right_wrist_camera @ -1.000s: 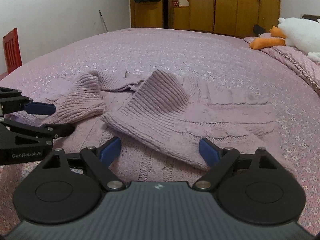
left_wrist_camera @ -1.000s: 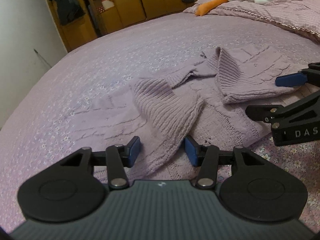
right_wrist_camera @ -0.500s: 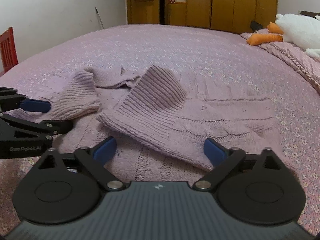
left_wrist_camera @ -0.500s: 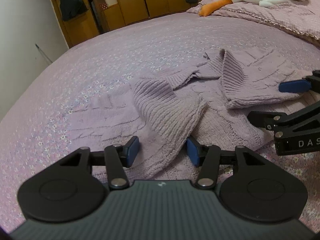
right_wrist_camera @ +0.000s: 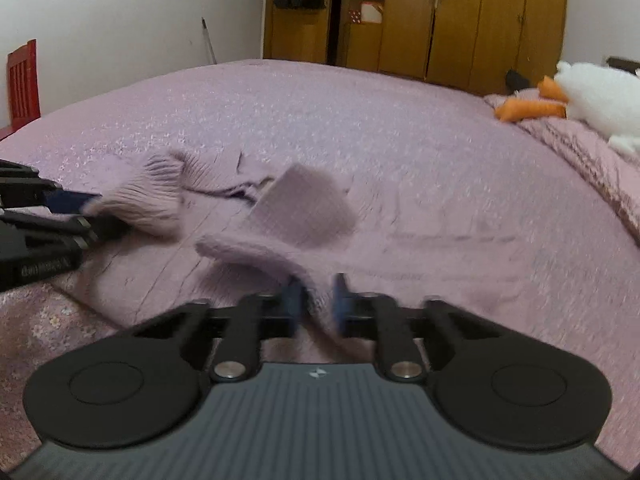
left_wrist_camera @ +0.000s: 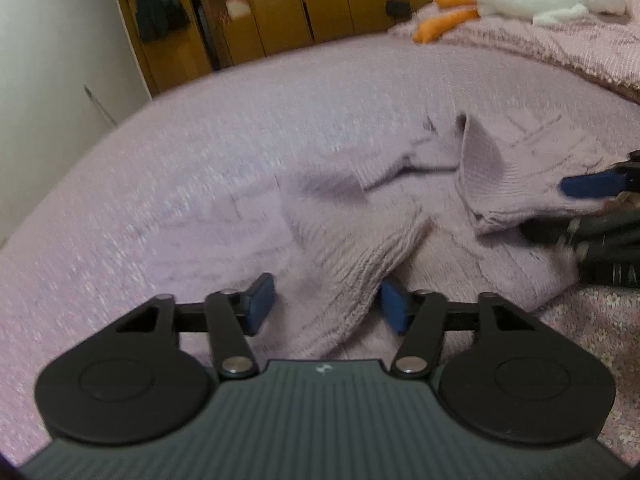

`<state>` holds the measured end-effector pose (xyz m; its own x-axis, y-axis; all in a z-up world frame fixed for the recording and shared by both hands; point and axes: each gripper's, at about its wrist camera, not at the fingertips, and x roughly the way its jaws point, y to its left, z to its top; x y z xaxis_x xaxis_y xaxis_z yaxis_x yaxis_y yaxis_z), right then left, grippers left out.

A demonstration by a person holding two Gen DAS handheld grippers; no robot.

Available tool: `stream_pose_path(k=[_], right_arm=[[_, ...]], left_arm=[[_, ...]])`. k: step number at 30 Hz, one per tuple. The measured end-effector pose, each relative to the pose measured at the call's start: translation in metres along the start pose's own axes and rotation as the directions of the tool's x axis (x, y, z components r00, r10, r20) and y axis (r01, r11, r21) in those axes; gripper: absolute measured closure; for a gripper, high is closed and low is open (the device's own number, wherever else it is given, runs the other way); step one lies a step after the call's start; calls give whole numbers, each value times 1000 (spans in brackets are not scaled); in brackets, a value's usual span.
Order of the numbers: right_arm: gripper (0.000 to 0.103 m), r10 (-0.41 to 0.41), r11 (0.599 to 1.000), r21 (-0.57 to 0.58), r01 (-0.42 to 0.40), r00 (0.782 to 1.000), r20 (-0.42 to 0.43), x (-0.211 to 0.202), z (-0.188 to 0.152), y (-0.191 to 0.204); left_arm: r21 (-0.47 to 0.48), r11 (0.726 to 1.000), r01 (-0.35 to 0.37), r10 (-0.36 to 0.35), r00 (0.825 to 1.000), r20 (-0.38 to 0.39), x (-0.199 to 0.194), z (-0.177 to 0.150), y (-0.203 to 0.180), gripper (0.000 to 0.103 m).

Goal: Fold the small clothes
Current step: 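Grasp the folded cardigan edge with the left tool while the right tool grasps it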

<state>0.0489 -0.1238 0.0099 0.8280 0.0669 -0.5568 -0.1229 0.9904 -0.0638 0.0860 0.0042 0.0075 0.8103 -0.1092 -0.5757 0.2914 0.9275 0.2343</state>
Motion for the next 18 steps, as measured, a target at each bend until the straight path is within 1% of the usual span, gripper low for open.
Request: stream_pose_path(k=[1, 2, 5, 8, 11, 13, 15, 18], right_arm=[[95, -10, 1000, -8, 10, 1000, 14, -1, 4, -3], [95, -16, 1000, -17, 17, 1000, 25, -2, 7, -6], [96, -19, 999, -37, 21, 998, 60, -8, 20, -18], [96, -49, 994, -89, 58, 994, 101, -11, 35, -30], [96, -88, 991, -90, 99, 989, 116, -6, 48, -48], [96, -114, 992, -47, 120, 987, 111, 1, 54, -64], [96, -138, 990, 5, 138, 986, 91, 11, 58, -80], [96, -163, 986, 35, 162, 986, 27, 32, 57, -99]], left_arm=[[10, 1000, -8, 8, 1000, 16, -2, 1, 1, 75], [7, 1000, -14, 13, 1000, 21, -3, 3, 3, 88], [-38, 999, -19, 21, 999, 50, -6, 10, 15, 90], [-41, 997, -67, 70, 993, 98, -15, 17, 27, 90], [-56, 993, -103, 109, 987, 114, -13, 31, 48, 90], [-72, 989, -133, 140, 984, 107, -5, 39, 61, 90], [-106, 984, -147, 156, 984, 88, 6, 46, 76, 90], [-134, 981, -139, 145, 989, 33, 29, 52, 93, 89]])
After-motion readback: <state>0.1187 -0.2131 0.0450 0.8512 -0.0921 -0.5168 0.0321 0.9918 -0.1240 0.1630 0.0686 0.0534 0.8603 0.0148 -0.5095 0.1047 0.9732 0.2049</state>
